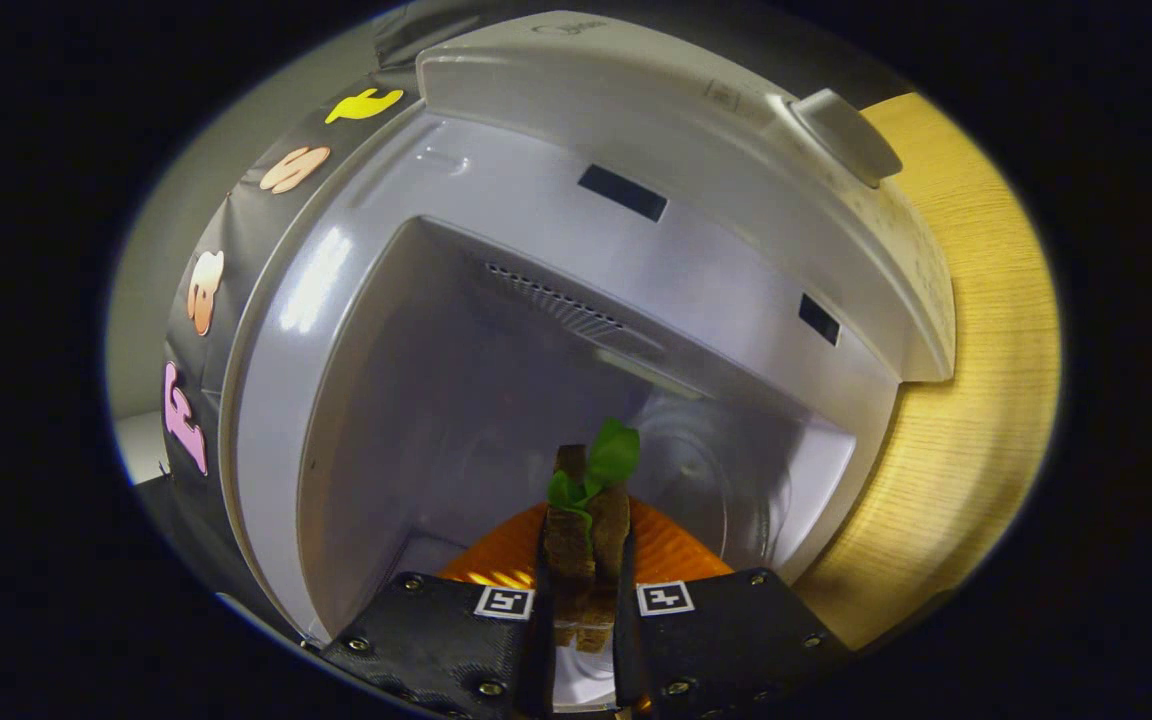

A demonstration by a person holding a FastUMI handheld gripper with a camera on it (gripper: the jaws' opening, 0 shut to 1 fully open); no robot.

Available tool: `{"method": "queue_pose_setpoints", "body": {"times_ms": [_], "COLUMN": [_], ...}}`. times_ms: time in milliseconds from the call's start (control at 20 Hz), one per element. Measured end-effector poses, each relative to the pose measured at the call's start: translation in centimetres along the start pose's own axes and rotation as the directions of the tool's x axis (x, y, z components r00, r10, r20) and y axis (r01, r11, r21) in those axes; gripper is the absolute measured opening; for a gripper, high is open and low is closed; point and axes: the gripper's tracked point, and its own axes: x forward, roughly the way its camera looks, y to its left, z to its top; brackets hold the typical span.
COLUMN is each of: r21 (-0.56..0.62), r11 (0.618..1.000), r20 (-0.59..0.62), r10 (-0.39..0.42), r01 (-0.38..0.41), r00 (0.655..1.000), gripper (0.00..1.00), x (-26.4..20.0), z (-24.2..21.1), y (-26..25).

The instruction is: Open the microwave, put the food inside, and close the microwave door.

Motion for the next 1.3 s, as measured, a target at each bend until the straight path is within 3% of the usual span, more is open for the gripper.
{"method": "queue_pose_setpoints", "body": {"times_ms": [400, 700, 1100, 1200, 1300], "r21": [-0.088, -0.195, -0.336, -0.387, -0.413], "r11": [0.996, 0.980, 0.942, 0.922, 0.911], "r20": [0.027, -0.035, -0.005, -0.022, -0.049], "r10": [-0.007, -0.055, -0.004, -0.001, 0.000], "r01": [0.009, 0.047, 0.002, -0.008, -0.021], "r00": [1.000, 0.998, 1.000, 1.000, 0.999], "gripper": [0.28, 0.55, 0.57, 0.89, 0.89], "x": [1.9, 1.8, -0.7, -1.6, -2.6], "z": [-0.6, -0.1, 3.3, 3.2, 2.8], "y": [0.2, -1.4, 0.4, 0.2, 0.0]}}
